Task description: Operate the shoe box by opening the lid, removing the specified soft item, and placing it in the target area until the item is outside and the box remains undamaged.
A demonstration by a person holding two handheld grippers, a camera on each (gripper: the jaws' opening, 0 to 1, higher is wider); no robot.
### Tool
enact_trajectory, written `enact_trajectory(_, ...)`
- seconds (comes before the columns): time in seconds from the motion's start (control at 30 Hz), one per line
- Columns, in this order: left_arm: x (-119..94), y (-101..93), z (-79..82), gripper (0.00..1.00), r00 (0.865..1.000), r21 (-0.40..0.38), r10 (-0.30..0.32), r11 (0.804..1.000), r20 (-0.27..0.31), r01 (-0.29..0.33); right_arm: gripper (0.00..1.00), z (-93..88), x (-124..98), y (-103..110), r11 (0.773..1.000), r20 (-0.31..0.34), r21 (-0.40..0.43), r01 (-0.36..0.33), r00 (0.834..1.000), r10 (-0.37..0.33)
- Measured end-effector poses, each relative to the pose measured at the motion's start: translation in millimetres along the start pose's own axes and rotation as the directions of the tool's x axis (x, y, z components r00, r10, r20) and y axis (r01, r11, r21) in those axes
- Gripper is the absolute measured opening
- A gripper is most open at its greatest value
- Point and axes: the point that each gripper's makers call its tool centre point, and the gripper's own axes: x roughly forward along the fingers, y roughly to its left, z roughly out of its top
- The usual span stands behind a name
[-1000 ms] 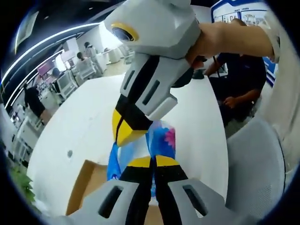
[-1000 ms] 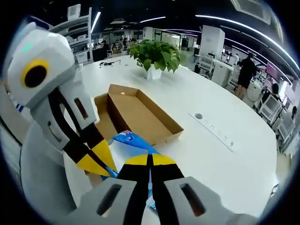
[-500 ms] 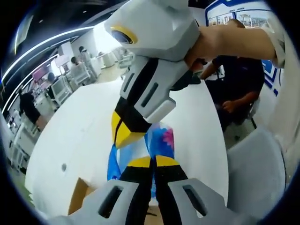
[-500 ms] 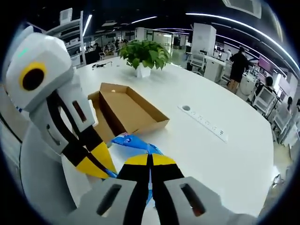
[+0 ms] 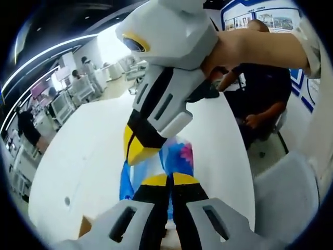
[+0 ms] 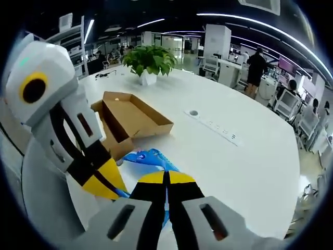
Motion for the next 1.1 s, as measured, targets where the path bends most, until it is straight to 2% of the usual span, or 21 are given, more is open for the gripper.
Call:
enact_trajectory(0.57,32.2,0.5,29.6,0.00,0.999,0.028,-0.034,0.999,0.033,0.033,0.00,-17.1,-19.6,-39.4,0.998,-0.015,0.053,0.036,0.999,-0.036)
enact_trajectory(1.03,62.3,0.8,37.6,0.00,0.997,0.048,-0.072,0.996,0.025,0.070,0.00,-38.7,-24.2,-57.9,0.996,-0.048,0.075,0.050,0.998,-0.047)
enact_trajectory(1.1,66.2,1.4,38.4,0.00,0.997,0.050,-0.078,0.996,0.024,0.077,0.00,-41.9,-23.6,-66.0,0.995,-0.050,0.081,0.052,0.998,-0.048)
